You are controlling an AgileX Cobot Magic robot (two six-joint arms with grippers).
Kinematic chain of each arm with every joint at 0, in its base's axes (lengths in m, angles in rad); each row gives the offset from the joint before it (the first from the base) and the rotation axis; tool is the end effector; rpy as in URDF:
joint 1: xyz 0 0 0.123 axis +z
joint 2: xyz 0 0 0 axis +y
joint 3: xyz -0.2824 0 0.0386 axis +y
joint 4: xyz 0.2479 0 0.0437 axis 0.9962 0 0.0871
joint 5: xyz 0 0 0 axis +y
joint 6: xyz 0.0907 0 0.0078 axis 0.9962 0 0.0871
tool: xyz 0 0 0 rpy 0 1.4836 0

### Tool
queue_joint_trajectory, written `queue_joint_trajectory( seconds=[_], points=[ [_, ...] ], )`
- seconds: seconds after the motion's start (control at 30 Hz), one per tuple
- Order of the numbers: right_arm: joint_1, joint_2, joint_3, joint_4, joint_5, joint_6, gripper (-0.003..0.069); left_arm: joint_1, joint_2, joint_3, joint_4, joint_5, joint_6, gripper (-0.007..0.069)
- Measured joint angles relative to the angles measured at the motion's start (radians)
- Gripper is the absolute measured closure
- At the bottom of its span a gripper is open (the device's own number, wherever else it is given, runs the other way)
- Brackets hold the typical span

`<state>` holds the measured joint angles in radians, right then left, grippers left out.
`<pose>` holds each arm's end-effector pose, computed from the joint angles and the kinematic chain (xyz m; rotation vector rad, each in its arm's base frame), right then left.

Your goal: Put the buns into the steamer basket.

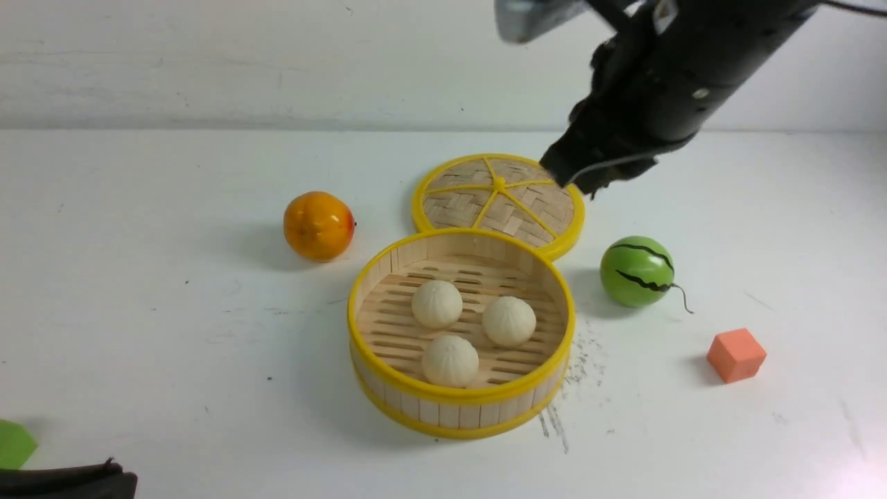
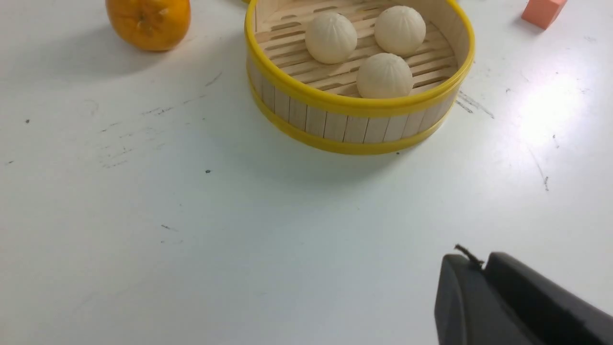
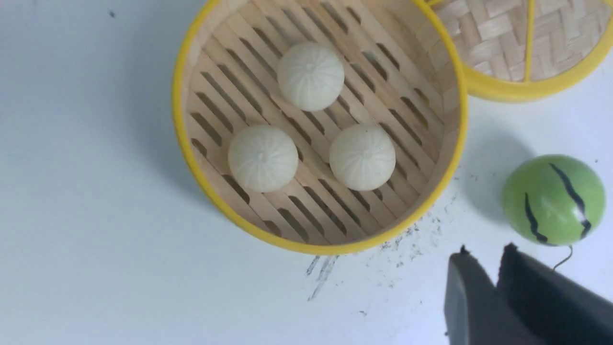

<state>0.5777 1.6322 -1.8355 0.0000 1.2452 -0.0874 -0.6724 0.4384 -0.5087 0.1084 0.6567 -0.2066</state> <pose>0.2868 0.1869 0.4210 -0.8282 2.3980 0.1959 0.0700 -0.0481 0.2955 0.5303 2.0245 -0.4175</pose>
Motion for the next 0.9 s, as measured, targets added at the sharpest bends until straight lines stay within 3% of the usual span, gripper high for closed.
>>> queue_joint_trajectory(
  seconds=[0.07, 0.13, 0.57, 0.9],
  points=[
    [0.0, -0.068, 0.03, 0.017, 0.002, -0.001, 0.0663, 0.0, 0.0, 0.0, 0.0, 0.0, 0.0, 0.0573],
    [0.0, -0.137, 0.077, 0.023, 0.003, -0.001, 0.0678, 0.0, 0.0, 0.0, 0.0, 0.0, 0.0, 0.0571],
    [0.0, -0.642, 0.644, 0.024, -0.259, 0.014, 0.0676, 0.0, 0.0, 0.0, 0.0, 0.004, 0.0, 0.0557],
    [0.0, -0.965, 0.863, 0.02, -0.412, 0.032, 0.0669, 0.0, 0.0, 0.0, 0.0, 0.005, 0.0, 0.0554]
  ],
)
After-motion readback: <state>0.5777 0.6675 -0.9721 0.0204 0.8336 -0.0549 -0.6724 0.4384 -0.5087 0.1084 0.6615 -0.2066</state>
